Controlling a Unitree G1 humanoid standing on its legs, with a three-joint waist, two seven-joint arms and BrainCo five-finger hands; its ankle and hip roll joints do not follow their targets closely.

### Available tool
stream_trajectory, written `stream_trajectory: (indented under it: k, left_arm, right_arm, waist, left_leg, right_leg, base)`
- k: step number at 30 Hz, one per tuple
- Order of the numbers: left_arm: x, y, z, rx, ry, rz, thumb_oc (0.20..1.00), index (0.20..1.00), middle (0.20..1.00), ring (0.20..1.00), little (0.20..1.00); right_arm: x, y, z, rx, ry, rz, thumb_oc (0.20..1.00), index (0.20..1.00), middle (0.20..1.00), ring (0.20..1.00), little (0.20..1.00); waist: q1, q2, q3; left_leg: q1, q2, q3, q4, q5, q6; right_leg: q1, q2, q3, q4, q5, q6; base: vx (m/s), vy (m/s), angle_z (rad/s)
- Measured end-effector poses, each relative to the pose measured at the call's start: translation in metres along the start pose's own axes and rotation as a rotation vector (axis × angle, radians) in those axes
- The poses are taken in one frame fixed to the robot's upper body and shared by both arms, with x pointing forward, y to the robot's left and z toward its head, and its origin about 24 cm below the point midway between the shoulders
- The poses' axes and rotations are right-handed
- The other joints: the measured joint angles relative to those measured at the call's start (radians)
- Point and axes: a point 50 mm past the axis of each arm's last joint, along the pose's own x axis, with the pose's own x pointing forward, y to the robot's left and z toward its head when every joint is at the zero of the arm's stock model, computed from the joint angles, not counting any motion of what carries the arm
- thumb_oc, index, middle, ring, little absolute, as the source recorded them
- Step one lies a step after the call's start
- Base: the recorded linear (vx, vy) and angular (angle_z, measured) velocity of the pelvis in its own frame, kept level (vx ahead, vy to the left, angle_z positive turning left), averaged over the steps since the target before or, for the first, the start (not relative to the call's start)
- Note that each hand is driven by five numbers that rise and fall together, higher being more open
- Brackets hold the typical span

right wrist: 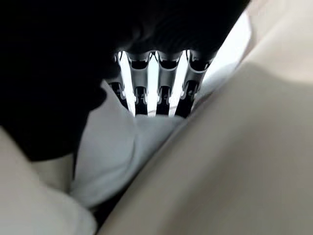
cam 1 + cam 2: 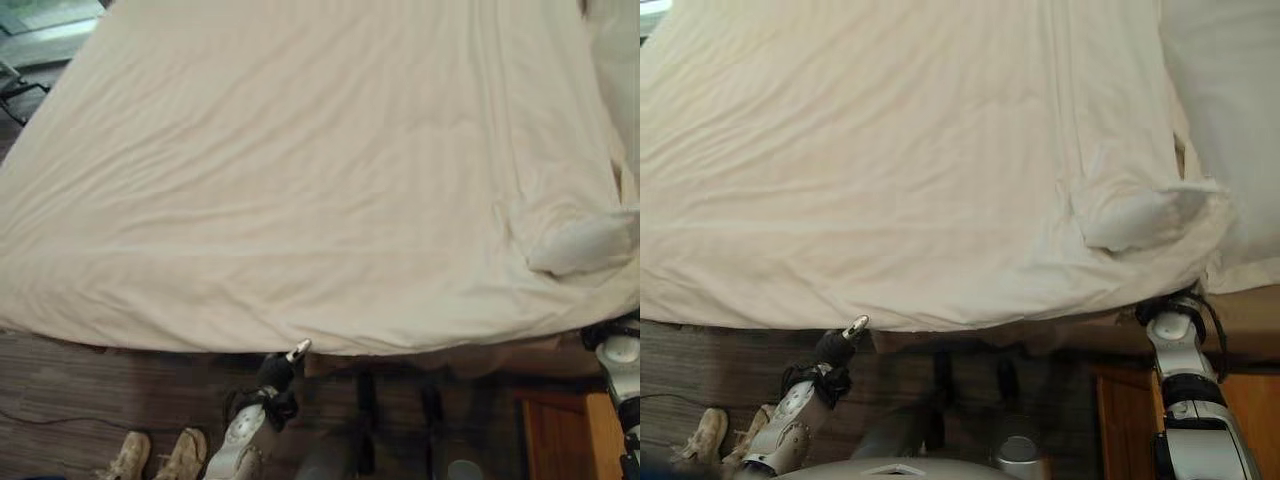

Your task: Making the bed.

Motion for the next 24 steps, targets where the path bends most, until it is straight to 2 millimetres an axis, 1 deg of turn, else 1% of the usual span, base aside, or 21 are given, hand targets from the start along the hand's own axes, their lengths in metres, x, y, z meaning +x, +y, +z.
stream_trajectory:
  k: [1,2,4,5,6,7,9,10,12,13,14,15,16,17,18,19,20,21,22,23,24]
  left_arm:
    - [-0.001,0.001,0.0,0.006,0.004,-0.002,1.0,1.0,1.0,1.0,1.0]
    - [-0.001,0.004,0.0,0.019,0.011,-0.002,1.0,1.0,1.0,1.0,1.0]
    - [-0.002,0.007,0.0,0.032,0.025,0.001,1.0,1.0,1.0,1.0,1.0]
    - [-0.003,0.008,-0.002,0.033,0.034,0.004,1.0,1.0,1.0,1.0,1.0]
    - [-0.006,0.01,-0.006,0.031,0.048,0.013,1.0,1.0,1.0,1.0,1.0]
    - [-0.008,0.012,-0.008,0.028,0.054,0.02,1.0,1.0,1.0,1.0,1.0]
    - [-0.012,0.017,-0.01,0.023,0.061,0.041,1.0,1.0,1.0,1.0,1.0]
    - [-0.015,0.022,-0.012,0.017,0.065,0.063,1.0,1.0,1.0,1.0,1.0]
    - [-0.019,0.032,-0.018,0.014,0.091,0.107,1.0,1.0,1.0,1.0,1.0]
    - [-0.021,0.034,-0.02,0.013,0.096,0.114,1.0,1.0,1.0,1.0,1.0]
    - [-0.022,0.036,-0.02,0.011,0.1,0.122,1.0,1.0,1.0,1.0,1.0]
    - [-0.022,0.037,-0.022,0.009,0.105,0.128,1.0,1.0,1.0,1.0,1.0]
    - [-0.021,0.038,-0.021,0.008,0.103,0.132,1.0,1.0,1.0,1.0,1.0]
    - [-0.022,0.04,-0.021,0.007,0.104,0.14,1.0,1.0,1.0,1.0,1.0]
    - [-0.021,0.041,-0.022,0.007,0.107,0.146,1.0,1.0,1.0,1.0,1.0]
    - [-0.02,0.042,-0.021,0.004,0.103,0.152,1.0,1.0,1.0,1.0,1.0]
    - [-0.019,0.041,-0.02,0.003,0.102,0.15,1.0,1.0,1.0,1.0,1.0]
    - [-0.018,0.038,-0.021,-0.002,0.101,0.143,1.0,1.0,1.0,1.0,1.0]
    - [-0.018,0.037,-0.022,-0.016,0.1,0.147,1.0,1.0,1.0,1.0,1.0]
    - [-0.019,0.034,-0.025,-0.035,0.104,0.148,1.0,1.0,1.0,1.0,1.0]
    - [-0.02,0.033,-0.026,-0.029,0.106,0.143,1.0,1.0,1.0,1.0,1.0]
  right_arm:
    - [-0.003,-0.001,-0.007,-0.009,0.018,0.008,1.0,1.0,1.0,1.0,1.0]
    - [-0.008,-0.004,-0.021,-0.017,0.058,0.019,1.0,1.0,1.0,1.0,1.0]
    - [-0.014,-0.015,-0.047,0.023,0.173,-0.016,1.0,1.0,1.0,1.0,1.0]
    - [-0.017,-0.019,-0.056,0.032,0.217,-0.032,1.0,1.0,1.0,1.0,1.0]
    - [-0.032,-0.032,-0.09,0.034,0.389,-0.08,1.0,1.0,1.0,1.0,1.0]
    - [-0.05,-0.045,-0.119,0.042,0.529,-0.125,1.0,1.0,1.0,1.0,1.0]
    - [-0.073,-0.057,-0.147,0.024,0.657,-0.158,1.0,1.0,1.0,1.0,1.0]
    - [-0.091,-0.067,-0.166,-0.019,0.731,-0.167,1.0,1.0,1.0,1.0,1.0]
    - [-0.107,-0.084,-0.18,0.011,0.797,-0.232,1.0,1.0,1.0,1.0,1.0]
    - [-0.111,-0.089,-0.184,0.011,0.81,-0.247,1.0,1.0,1.0,1.0,1.0]
    - [-0.114,-0.094,-0.186,0.005,0.815,-0.257,1.0,1.0,1.0,1.0,1.0]
    - [-0.113,-0.101,-0.186,-0.012,0.806,-0.27,1.0,1.0,1.0,1.0,1.0]
    - [-0.11,-0.104,-0.183,0.006,0.789,-0.286,1.0,1.0,1.0,1.0,1.0]
    - [-0.1,-0.107,-0.174,0.06,0.742,-0.315,1.0,1.0,1.0,1.0,1.0]
    - [-0.091,-0.111,-0.164,0.079,0.683,-0.328,1.0,1.0,1.0,1.0,1.0]
    - [-0.069,-0.111,-0.133,0.145,0.506,-0.325,1.0,1.0,1.0,1.0,1.0]
    - [-0.06,-0.111,-0.116,0.172,0.415,-0.319,0.718,0.718,0.718,0.718,0.718]
    - [-0.047,-0.112,-0.091,0.206,0.289,-0.318,0.2,0.2,0.2,0.2,0.2]
    - [-0.038,-0.111,-0.069,0.256,0.199,-0.326,0.2,0.2,0.2,0.2,0.2]
    - [-0.033,-0.106,-0.026,0.366,0.014,-0.306,0.2,0.2,0.2,0.2,0.2]
    - [-0.034,-0.099,0.001,0.441,-0.129,-0.277,0.2,0.2,0.2,0.2,0.2]
  waist:
    - [-0.001,-0.007,-0.004]
    - [-0.003,-0.022,-0.013]
    - [-0.004,-0.039,-0.026]
    - [-0.004,-0.044,-0.031]
    - [-0.006,-0.056,-0.04]
    - [-0.01,-0.064,-0.045]
    - [-0.035,-0.068,-0.049]
    - [-0.061,-0.071,-0.051]
    - [-0.096,-0.075,-0.062]
    - [-0.101,-0.083,-0.066]
    - [-0.104,-0.083,-0.072]
    - [-0.106,-0.083,-0.08]
    - [-0.11,-0.088,-0.081]
    - [-0.117,-0.092,-0.082]
    - [-0.118,-0.092,-0.094]
    - [-0.127,-0.107,-0.107]
    - [-0.133,-0.11,-0.105]
    - [-0.124,-0.103,-0.108]
    - [-0.122,-0.101,-0.109]
    - [-0.13,-0.093,-0.119]
    - [-0.131,-0.098,-0.128]
  left_leg:
    - [0.0,0.0,0.0,0.0,0.0,0.001]
    - [0.002,-0.002,0.001,0.002,-0.002,0.004]
    - [0.02,-0.006,0.005,0.003,-0.006,0.01]
    - [0.023,-0.007,0.007,0.001,-0.009,0.014]
    - [0.034,-0.01,0.011,0.0,-0.015,0.023]
    - [0.037,-0.012,0.018,0.0,-0.017,0.027]
    - [0.038,-0.014,0.023,0.0,-0.019,0.032]
    - [0.042,-0.015,0.029,0.0,-0.023,0.037]
    - [0.057,-0.017,0.037,-0.001,-0.03,0.043]
    - [0.057,-0.016,0.041,-0.001,-0.031,0.043]
    - [0.059,-0.015,0.047,-0.001,-0.031,0.043]
    - [0.052,-0.012,0.054,-0.001,-0.032,0.043]
    - [0.052,-0.012,0.054,-0.001,-0.031,0.043]
    - [0.051,-0.012,0.056,-0.001,-0.032,0.042]
    - [0.044,-0.012,0.059,-0.001,-0.034,0.038]
    - [0.038,-0.024,0.079,0.017,-0.045,0.024]
    - [0.018,-0.027,0.083,0.079,-0.051,0.028]
    - [0.01,-0.018,0.073,0.116,-0.098,0.043]
    - [0.017,-0.021,0.077,0.093,-0.096,0.054]
    - [0.036,-0.031,0.081,0.055,-0.093,0.058]
    - [0.039,-0.036,0.083,0.034,-0.091,0.058]
  right_leg:
    - [0.0,0.0,0.0,-0.001,0.0,0.0]
    - [0.004,-0.001,0.001,0.001,0.002,0.001]
    - [0.02,-0.006,0.003,0.002,0.005,0.005]
    - [0.023,-0.007,0.004,0.001,0.003,0.006]
    - [0.033,-0.009,0.008,0.001,0.0,0.01]
    - [0.036,-0.011,0.013,0.002,-0.001,0.011]
    - [0.037,-0.014,0.018,0.001,-0.001,0.012]
    - [0.038,-0.015,0.028,0.001,-0.001,0.013]
    - [0.05,-0.017,0.034,-0.002,-0.003,0.016]
    - [0.049,-0.017,0.04,-0.003,-0.005,0.019]
    - [0.049,-0.016,0.047,-0.003,-0.005,0.019]
    - [0.044,-0.013,0.057,-0.003,-0.008,0.017]
    - [0.043,-0.013,0.058,-0.003,-0.008,0.017]
    - [0.041,-0.013,0.06,-0.004,-0.008,0.016]
    - [0.032,-0.014,0.064,-0.004,-0.009,0.016]
    - [0.008,-0.036,0.071,-0.004,-0.004,0.009]
    - [0.003,-0.046,0.071,-0.004,0.002,0.009]
    - [0.003,-0.041,0.074,-0.003,0.005,0.014]
    - [0.004,-0.036,0.082,-0.003,0.011,0.024]
    - [0.001,-0.046,0.091,-0.003,0.013,0.029]
    - [-0.009,-0.051,0.093,-0.004,0.013,0.031]
  base:
    - [0.07,0.011,0.01]
    - [0.05,0.02,0.01]
    - [0.04,0.02,-0.02]
    - [0.03,0.034,-0.08]
    - [0.05,0.039,-0.1]
    - [0.03,0.021,-0.12]
    - [0.03,0.013,-0.14]
    - [0.05,0.015,-0.16]
    - [0.04,0.015,-0.16]
    - [0.01,0.011,-0.15]
    - [0.02,0.014,-0.2]
    - [0.02,0.013,-0.15]
    - [0.03,0.02,-0.12]
    - [0.02,0.013,-0.06]
    - [0.03,0.016,-0.14]
    - [0.03,0.018,-0.14]
    - [0.02,0.018,-0.21]
    - [-0.01,0.021,-0.22]
    - [0.01,0.025,-0.22]
    - [0.0,0.019,-0.11]
    - [0.0,0.0,0.0]
